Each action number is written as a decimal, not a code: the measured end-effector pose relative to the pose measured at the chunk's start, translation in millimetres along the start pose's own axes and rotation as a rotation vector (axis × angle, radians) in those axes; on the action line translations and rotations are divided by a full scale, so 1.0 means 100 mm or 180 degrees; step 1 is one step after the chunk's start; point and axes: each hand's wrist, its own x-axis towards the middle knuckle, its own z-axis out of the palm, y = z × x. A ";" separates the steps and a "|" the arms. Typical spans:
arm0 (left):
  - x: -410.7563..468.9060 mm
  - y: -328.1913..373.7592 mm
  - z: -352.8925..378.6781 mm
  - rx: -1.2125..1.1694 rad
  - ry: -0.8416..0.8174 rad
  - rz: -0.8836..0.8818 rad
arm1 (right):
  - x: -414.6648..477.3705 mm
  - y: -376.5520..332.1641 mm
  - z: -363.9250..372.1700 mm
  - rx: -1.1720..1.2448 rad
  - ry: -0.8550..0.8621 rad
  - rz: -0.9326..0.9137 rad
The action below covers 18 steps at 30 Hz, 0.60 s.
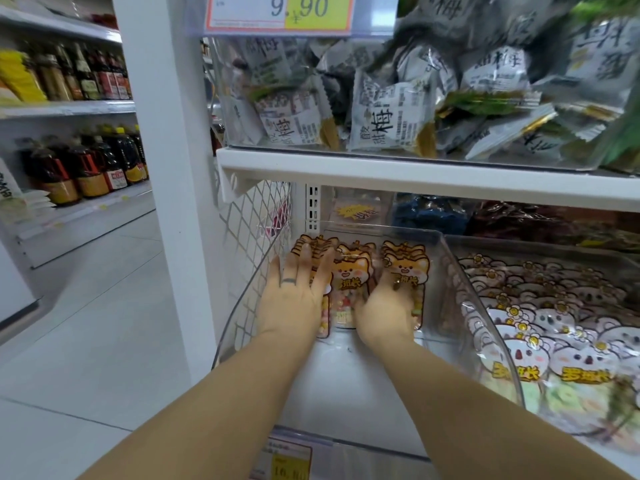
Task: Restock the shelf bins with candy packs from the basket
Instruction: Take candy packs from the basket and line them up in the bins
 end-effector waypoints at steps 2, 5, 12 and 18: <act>0.03 -0.01 0.03 0.0004 0.0022 -0.0017 | -0.06 0.00 -0.06 -0.0106 0.0132 0.0160; 0.07 -0.02 0.06 0.0045 0.0045 0.0000 | -0.05 0.02 -0.08 0.0417 0.0196 0.0384; 0.04 -0.01 0.07 0.0236 0.0076 0.0095 | 0.04 0.07 0.01 0.0676 -0.0054 0.0072; 0.04 0.00 0.09 0.0315 0.0015 0.0269 | 0.08 0.10 -0.05 0.0644 -0.0461 0.0090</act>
